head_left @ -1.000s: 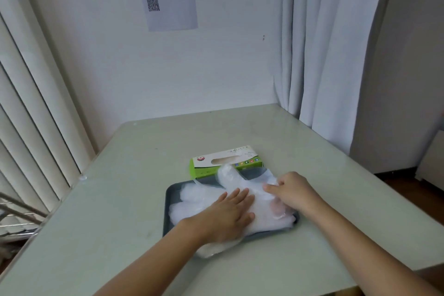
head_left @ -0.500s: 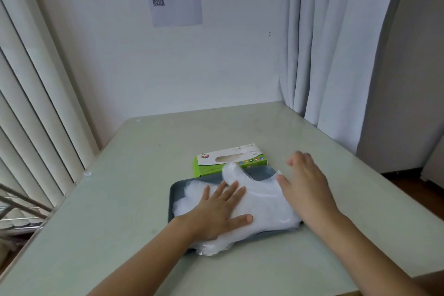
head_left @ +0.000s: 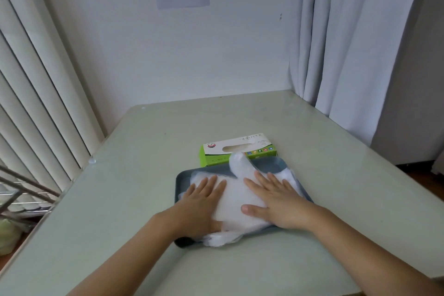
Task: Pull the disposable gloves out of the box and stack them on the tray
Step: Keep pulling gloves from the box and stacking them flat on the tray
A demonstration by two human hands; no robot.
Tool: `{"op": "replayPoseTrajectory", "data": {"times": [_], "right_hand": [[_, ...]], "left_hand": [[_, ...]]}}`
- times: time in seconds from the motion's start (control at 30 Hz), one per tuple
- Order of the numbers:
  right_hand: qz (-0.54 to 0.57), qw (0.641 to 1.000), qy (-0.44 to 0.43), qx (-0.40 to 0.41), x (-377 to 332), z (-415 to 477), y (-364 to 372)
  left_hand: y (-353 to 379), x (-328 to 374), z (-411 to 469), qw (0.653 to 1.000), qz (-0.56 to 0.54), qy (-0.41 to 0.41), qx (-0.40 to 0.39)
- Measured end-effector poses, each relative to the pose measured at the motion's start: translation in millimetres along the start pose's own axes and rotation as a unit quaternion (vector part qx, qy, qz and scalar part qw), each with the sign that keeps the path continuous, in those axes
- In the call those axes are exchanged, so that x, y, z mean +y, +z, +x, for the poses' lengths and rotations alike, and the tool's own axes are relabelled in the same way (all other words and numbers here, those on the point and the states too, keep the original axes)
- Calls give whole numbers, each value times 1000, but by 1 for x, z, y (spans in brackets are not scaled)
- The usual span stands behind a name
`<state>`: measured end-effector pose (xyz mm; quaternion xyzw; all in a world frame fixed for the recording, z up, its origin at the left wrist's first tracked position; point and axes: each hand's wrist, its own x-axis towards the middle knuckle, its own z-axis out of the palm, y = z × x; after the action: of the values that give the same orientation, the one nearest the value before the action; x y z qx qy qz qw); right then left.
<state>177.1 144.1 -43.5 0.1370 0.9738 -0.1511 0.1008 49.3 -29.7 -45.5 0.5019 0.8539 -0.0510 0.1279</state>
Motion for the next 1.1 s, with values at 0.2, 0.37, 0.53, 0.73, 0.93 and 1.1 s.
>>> {"op": "replayPoseTrajectory", "data": {"times": [0.2, 0.37, 0.53, 0.73, 0.93, 1.1], "right_hand": [[48, 992, -10, 114, 0, 21, -39], [53, 967, -34, 248, 17, 80, -67], [131, 976, -86, 152, 14, 114, -77], [43, 986, -133, 93, 20, 145, -72], [57, 972, -152, 171, 32, 159, -61], [192, 948, -135, 214, 40, 158, -56]], "left_hand": [[-45, -22, -19, 991, -96, -34, -83], [-76, -43, 7, 963, -239, -51, 117], [-75, -59, 49, 932, -308, -65, 179], [-58, -65, 86, 925, -337, -70, 158], [-42, -66, 103, 916, -374, -52, 138], [-38, -69, 107, 913, -383, -39, 134]]}}
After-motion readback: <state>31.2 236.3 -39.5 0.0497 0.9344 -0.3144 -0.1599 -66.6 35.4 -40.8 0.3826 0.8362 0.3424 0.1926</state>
